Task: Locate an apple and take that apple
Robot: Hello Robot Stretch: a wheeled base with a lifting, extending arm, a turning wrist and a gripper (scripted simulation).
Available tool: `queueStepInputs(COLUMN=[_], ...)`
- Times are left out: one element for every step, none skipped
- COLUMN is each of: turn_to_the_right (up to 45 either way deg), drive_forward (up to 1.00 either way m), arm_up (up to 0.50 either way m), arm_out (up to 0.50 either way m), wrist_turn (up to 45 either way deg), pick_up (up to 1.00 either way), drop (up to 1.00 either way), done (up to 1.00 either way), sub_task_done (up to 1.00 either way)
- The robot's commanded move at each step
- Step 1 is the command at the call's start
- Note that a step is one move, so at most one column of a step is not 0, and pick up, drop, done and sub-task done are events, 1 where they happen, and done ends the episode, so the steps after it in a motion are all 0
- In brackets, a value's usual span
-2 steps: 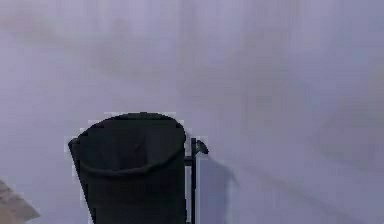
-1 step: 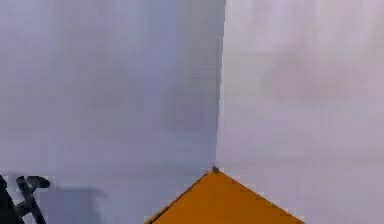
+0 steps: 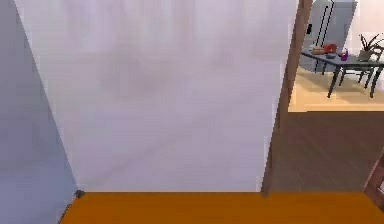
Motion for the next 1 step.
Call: queueStepInputs(turn_to_the_right=[42.0], drive_forward=[0.0], arm_up=[0.0], arm_out=[0.0], wrist_turn=[0.0], pick_up=[0.0], drop=[0.0], done=[0.0], sub_task_done=[0.0])
